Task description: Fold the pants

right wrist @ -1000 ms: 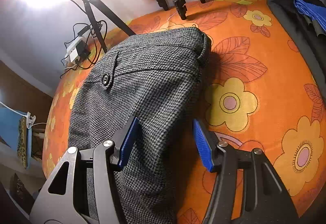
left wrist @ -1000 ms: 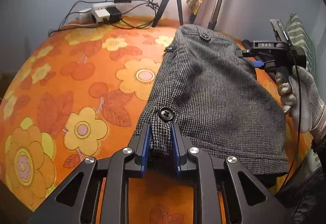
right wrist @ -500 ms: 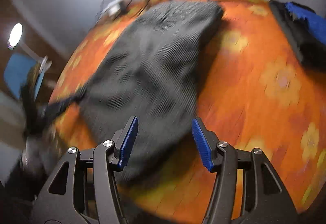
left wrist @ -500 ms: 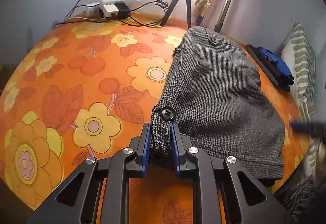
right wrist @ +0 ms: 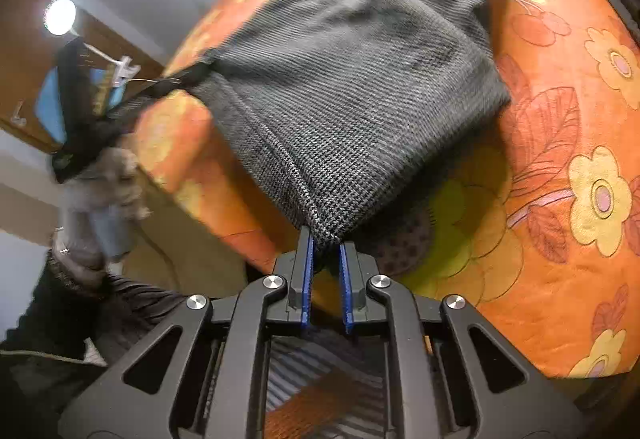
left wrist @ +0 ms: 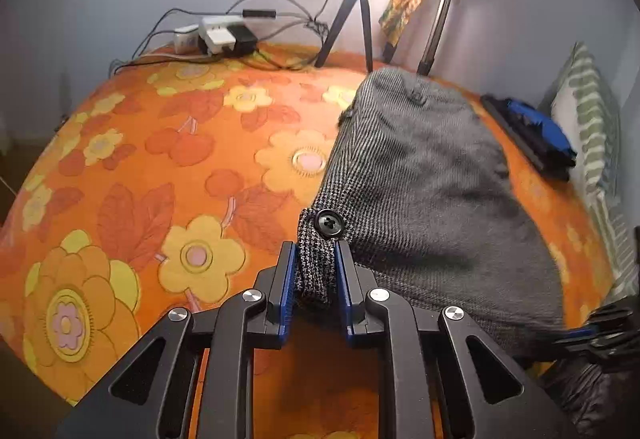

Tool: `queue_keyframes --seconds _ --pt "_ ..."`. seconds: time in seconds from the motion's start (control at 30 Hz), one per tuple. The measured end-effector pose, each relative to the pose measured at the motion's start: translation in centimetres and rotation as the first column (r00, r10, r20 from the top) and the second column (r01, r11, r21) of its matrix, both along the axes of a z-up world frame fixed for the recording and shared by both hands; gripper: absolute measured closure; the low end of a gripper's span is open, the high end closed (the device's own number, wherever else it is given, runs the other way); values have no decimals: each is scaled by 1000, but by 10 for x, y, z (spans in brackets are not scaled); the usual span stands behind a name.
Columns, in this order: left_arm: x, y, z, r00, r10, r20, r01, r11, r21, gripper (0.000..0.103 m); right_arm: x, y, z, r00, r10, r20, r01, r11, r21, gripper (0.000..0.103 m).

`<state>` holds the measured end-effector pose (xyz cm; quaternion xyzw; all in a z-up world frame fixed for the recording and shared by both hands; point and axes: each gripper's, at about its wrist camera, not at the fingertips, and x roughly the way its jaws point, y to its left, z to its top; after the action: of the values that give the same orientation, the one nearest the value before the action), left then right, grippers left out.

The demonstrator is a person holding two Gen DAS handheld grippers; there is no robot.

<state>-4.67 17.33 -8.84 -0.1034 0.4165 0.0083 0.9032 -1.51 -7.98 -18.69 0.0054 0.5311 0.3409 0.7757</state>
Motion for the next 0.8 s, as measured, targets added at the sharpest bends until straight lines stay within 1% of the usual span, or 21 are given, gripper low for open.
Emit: queue_keyframes --seconds 0.07,0.1,0.13,0.17,0.2,0.23,0.27,0.3,0.33,0.4,0.47,0.53,0.57,0.6,0.67,0.73,0.8 --pt "3 1 -9 999 7 -38 -7 1000 4 85 -1 6 -9 1000 17 -16 -17 999 -38 91" --pt "3 1 -10 999 14 -40 -13 1000 2 84 -2 9 -13 999 31 -30 -32 998 -47 90" --pt "3 2 -8 999 15 -40 -15 1000 3 84 -4 9 -13 999 44 -29 -46 998 -51 89" --pt "2 1 -6 999 17 -37 -16 1000 14 81 -6 7 -8 998 60 -12 -60 997 -44 87" --pt "1 1 -3 999 20 -28 -20 999 27 80 -7 4 -2 998 66 0 -66 997 -32 87" --pt "0 2 0 1000 20 -24 -19 999 32 79 -7 1 4 998 70 8 -70 997 -14 80" --pt "0 2 1 999 25 -31 -24 999 38 74 -6 -7 14 998 63 30 -63 998 6 75" --pt "-1 4 2 999 34 -30 -33 999 43 73 -5 -13 21 997 48 57 -48 999 10 70" --pt "-3 5 5 999 46 -18 -45 998 50 73 -2 -19 29 996 30 86 -31 999 13 68" --pt "-5 7 11 998 63 2 -63 995 72 73 10 -38 44 991 -15 132 10 999 37 67" --pt "-8 10 20 997 76 33 -78 994 75 73 29 -53 54 983 -73 167 65 996 56 66" --pt "-8 8 31 995 69 68 -75 993 91 73 43 -60 61 964 -135 229 123 990 64 64" --pt "-5 5 35 995 56 81 -63 994 94 73 51 -66 63 947 -177 269 164 984 68 63" --pt "-2 3 38 996 45 83 -53 994 93 73 59 -67 64 938 -197 285 184 980 72 63" --pt "9 -3 43 996 5 87 -11 998 62 73 79 -75 62 922 -254 293 243 967 76 63" --pt "25 -11 45 996 -31 83 28 999 34 73 92 -75 58 917 -293 270 276 956 99 63" --pt "40 -18 43 996 -65 65 63 998 29 73 107 -77 48 918 -326 225 305 944 122 63"
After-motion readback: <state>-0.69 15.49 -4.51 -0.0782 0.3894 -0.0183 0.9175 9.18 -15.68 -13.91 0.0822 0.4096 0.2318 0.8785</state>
